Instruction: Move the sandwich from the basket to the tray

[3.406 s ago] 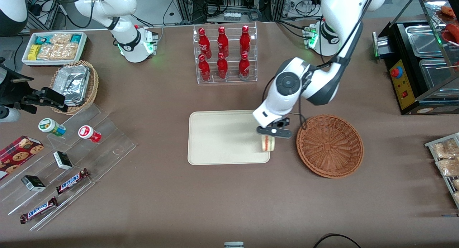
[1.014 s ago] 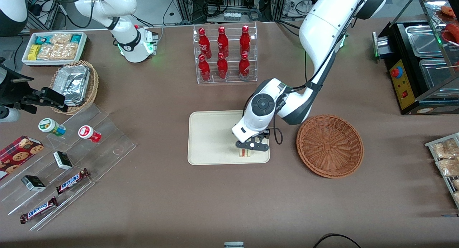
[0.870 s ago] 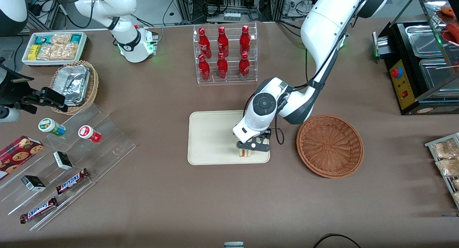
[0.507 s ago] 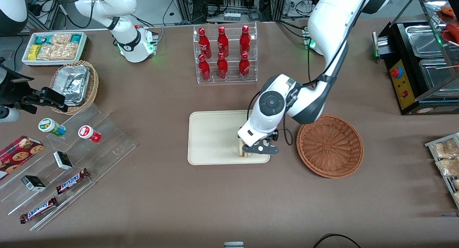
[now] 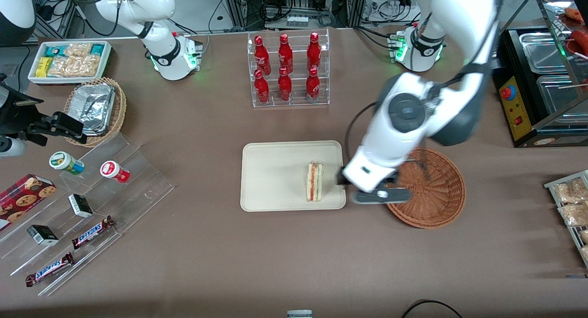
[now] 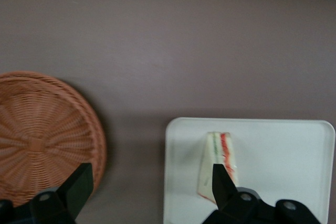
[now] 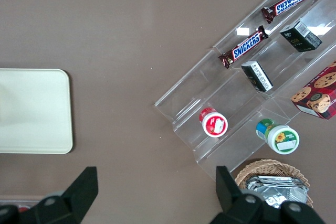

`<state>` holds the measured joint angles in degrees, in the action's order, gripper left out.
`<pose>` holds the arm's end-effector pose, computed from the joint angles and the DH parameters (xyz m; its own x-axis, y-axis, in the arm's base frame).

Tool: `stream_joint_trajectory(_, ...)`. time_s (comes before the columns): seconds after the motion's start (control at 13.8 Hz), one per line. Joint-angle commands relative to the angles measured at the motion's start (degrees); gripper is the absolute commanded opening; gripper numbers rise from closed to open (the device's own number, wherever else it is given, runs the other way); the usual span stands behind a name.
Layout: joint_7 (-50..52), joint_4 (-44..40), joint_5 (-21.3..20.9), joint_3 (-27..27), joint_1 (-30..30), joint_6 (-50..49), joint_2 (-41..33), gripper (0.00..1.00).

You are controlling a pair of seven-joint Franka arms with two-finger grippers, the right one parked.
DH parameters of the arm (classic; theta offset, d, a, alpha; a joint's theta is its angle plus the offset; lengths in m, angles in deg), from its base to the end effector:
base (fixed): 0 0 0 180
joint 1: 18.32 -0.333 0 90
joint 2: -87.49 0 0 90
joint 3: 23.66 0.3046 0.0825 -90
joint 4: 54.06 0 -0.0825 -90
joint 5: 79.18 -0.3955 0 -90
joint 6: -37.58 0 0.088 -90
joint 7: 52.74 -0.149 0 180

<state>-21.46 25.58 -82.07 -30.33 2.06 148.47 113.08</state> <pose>0.6413 -0.3080 0.4098 0.9935 0.0741 0.0861 0.0696 -0.9961 0.0540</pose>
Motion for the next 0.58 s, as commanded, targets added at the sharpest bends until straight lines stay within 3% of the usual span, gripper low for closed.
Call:
stream_joint_trajectory(0.0,-3.32,0.70,-0.55,-0.36,-4.72,-4.09,-3.26,1.00)
stream_joint_trajectory(0.29,-4.12,0.70,-0.46,-0.27,-10.44,-7.17,-5.89,1.00)
stream_joint_trajectory(0.51,-14.03,0.70,0.16,-0.36,-14.48,-12.26,-8.00,1.00)
